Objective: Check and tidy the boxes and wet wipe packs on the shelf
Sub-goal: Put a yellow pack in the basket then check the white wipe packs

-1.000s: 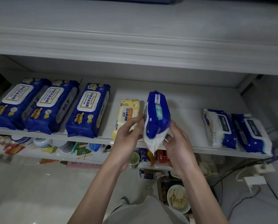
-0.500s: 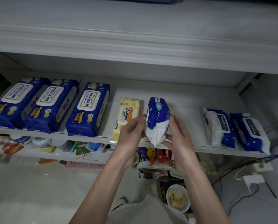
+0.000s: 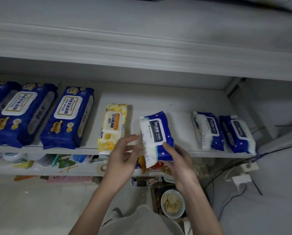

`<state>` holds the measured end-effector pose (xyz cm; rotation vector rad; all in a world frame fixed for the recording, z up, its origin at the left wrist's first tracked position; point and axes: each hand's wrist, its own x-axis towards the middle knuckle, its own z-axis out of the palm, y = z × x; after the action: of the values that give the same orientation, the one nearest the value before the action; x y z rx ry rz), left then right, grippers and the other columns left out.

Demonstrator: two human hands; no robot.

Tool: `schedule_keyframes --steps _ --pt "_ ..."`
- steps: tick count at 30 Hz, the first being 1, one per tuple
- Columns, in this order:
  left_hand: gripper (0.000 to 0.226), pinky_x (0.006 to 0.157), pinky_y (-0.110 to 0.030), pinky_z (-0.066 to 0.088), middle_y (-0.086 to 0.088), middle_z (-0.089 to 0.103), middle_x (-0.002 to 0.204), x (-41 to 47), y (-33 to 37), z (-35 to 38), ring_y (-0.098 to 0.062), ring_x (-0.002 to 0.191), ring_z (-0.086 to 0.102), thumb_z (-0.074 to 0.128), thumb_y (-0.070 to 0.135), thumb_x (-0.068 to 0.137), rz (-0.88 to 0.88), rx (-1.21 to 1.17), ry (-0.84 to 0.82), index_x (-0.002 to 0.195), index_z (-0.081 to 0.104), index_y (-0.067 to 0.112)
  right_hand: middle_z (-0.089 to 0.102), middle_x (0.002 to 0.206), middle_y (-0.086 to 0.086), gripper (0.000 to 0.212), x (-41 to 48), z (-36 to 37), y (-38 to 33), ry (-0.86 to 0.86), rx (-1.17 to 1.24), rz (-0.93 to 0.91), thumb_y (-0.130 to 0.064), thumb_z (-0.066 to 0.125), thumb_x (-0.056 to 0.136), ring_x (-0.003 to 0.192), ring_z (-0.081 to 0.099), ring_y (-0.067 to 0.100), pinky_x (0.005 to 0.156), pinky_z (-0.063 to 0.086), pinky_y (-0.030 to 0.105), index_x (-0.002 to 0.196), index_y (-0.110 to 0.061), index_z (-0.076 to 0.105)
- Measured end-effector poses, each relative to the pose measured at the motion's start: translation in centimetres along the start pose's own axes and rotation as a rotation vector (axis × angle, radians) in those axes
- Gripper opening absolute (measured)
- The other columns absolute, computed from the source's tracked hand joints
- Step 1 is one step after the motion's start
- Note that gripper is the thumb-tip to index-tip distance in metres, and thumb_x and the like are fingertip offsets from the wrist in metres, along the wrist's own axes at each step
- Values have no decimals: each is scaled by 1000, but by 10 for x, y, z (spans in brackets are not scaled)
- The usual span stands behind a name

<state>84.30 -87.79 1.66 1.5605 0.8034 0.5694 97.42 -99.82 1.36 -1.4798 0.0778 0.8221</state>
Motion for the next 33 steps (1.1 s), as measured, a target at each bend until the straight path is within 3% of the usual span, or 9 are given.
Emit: schedule_keyframes --steps 3,7,12,16,18,22,25,29,33 --pt "19 71 -5 48 18 66 117 -6 -14 0 8 94 64 61 24 98 -20 111 -41 116 65 31 78 115 2 36 13 -22 3 73 32 -27 -27 77 89 102 77 18 83 60 35 123 -19 66" --pt "14 71 -8 48 14 71 107 -11 -31 0 4 93 65 62 27 97 -76 193 -67 108 67 35 77 120 4 26 35 -46 -1 98 90 -76 -23 70 96 108 75 18 98 58 41 122 -18 68" --pt "14 69 -6 48 11 71 102 -15 -36 3 6 90 64 63 22 98 -97 205 -78 104 67 33 75 116 -2 32 60 -57 -12 82 165 -98 -21 66 100 98 77 9 77 64 27 131 -20 60" --pt "15 69 -12 49 16 72 95 -12 -37 6 1 89 66 63 22 98 -102 210 -78 103 67 35 68 117 -2 41 80 -57 -12 112 127 -37 -22 69 97 103 69 13 87 61 34 135 -13 55" --pt "15 70 -12 49 16 72 95 -10 -36 8 1 90 65 63 21 98 -104 216 -78 105 67 33 68 117 2 28 86 -56 -10 100 93 -35 -21 68 97 101 68 13 88 60 35 123 -14 59" --pt "15 70 -7 49 19 72 97 -10 -37 9 6 92 65 62 22 98 -108 240 -87 108 68 31 68 104 -3 13 93 -51 -11 166 -178 -115 -25 61 104 90 67 7 76 55 23 112 -16 60" --pt "15 70 -6 48 19 71 103 -9 -37 10 9 92 64 62 23 98 -107 255 -79 109 68 31 64 108 -6 12 98 -54 -9 253 -334 -172 -27 60 105 104 63 15 91 52 32 114 -20 58" --pt "14 73 -12 49 19 71 105 -8 -37 12 11 93 63 61 26 99 -119 268 -81 109 67 34 62 131 -1 42 102 -66 -13 299 -603 -284 -33 60 104 122 60 18 95 53 35 140 -12 55" --pt "15 71 -8 49 17 71 102 -7 -35 17 10 92 63 60 23 99 -113 270 -93 109 67 30 56 142 19 53 119 -87 -34 582 -898 -461 -37 64 98 133 52 39 109 47 52 141 -5 56"
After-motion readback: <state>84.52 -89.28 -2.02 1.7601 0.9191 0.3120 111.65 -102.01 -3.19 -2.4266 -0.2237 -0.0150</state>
